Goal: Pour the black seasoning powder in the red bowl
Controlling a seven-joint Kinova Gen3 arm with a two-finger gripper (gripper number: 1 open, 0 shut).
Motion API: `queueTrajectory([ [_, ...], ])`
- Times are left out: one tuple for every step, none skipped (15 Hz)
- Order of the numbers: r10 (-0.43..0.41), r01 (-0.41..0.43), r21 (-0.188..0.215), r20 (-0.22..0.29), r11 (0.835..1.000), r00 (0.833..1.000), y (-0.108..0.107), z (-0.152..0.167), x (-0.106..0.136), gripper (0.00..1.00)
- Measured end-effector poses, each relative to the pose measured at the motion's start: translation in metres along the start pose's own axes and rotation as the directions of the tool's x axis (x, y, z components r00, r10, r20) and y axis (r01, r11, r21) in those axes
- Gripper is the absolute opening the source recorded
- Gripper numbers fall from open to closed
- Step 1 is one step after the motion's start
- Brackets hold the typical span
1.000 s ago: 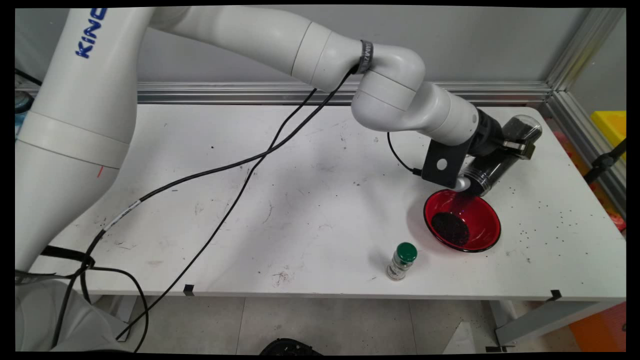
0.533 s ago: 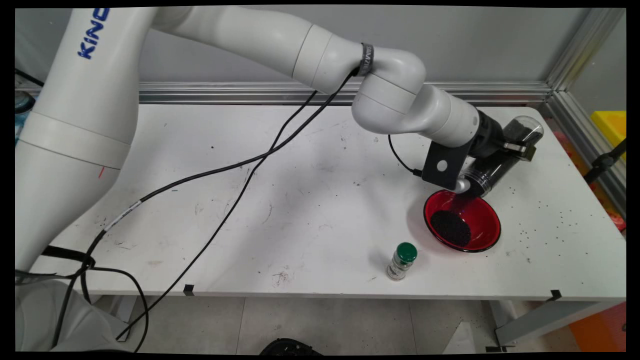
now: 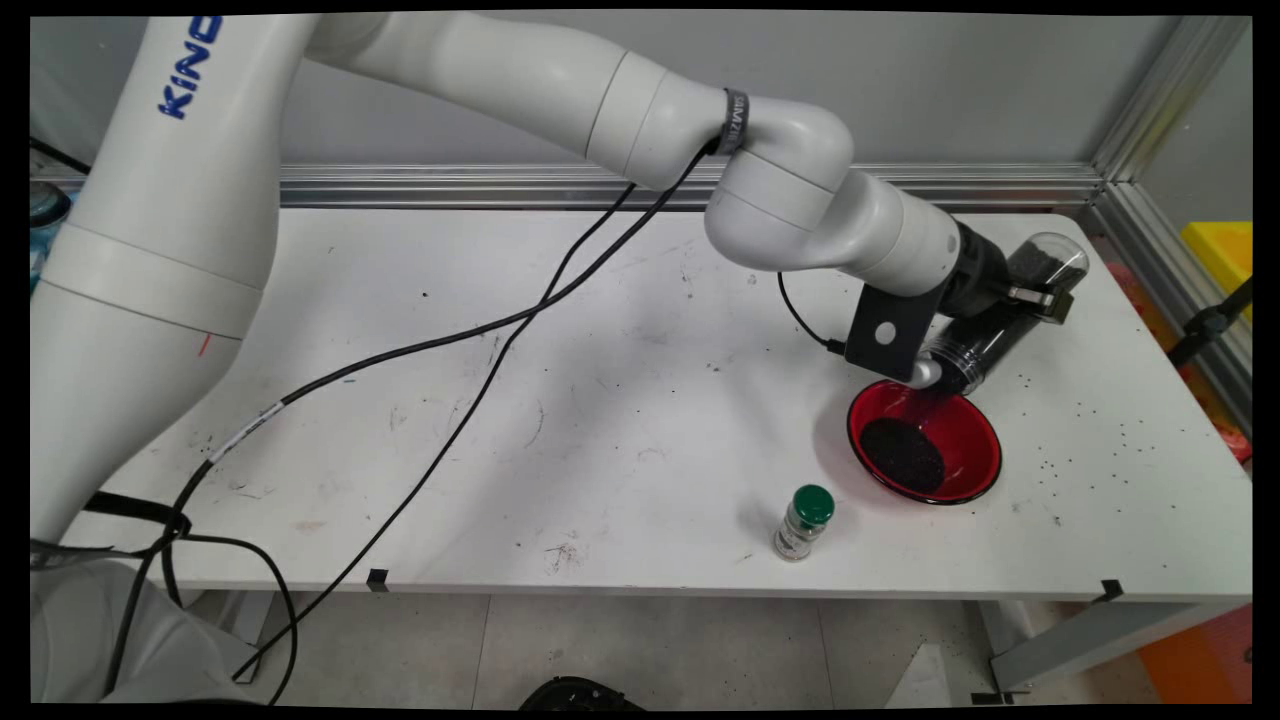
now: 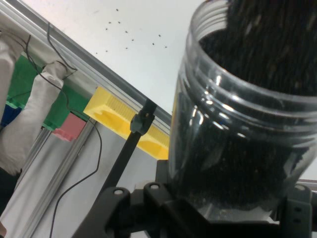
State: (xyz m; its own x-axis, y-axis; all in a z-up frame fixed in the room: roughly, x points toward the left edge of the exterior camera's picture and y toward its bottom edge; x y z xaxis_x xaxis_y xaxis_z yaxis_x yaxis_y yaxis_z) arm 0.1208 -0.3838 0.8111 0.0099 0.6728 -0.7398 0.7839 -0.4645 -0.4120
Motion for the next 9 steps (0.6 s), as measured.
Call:
queueTrajectory([
  [-0.001, 0.001, 0.000, 0.000, 1.000, 1.000, -0.0003, -0.0001, 0.0001, 0.00],
  [-0.002, 0.002, -0.001, 0.000, 1.000, 1.000, -0.0005, -0.0002, 0.0002, 0.00],
  [-0.004, 0.004, -0.001, -0.001, 1.000, 1.000, -0.0007, -0.0004, 0.0003, 0.00],
  [-0.007, 0.007, -0.002, -0.001, 1.000, 1.000, -0.0008, -0.0005, 0.0004, 0.00],
  [-0.010, 0.010, -0.003, -0.001, 1.000, 1.000, -0.0009, -0.0006, 0.0003, 0.00],
  [-0.014, 0.014, -0.003, -0.002, 1.000, 1.000, -0.0009, -0.0008, 0.0003, 0.00],
  [-0.017, 0.017, -0.004, -0.002, 1.000, 1.000, -0.0008, -0.0010, 0.0002, 0.00],
  [-0.020, 0.020, -0.005, -0.003, 1.000, 1.000, -0.0009, -0.0011, 0.0002, 0.00],
  [-0.024, 0.024, -0.005, -0.003, 1.000, 1.000, -0.0010, -0.0012, 0.0001, 0.00],
])
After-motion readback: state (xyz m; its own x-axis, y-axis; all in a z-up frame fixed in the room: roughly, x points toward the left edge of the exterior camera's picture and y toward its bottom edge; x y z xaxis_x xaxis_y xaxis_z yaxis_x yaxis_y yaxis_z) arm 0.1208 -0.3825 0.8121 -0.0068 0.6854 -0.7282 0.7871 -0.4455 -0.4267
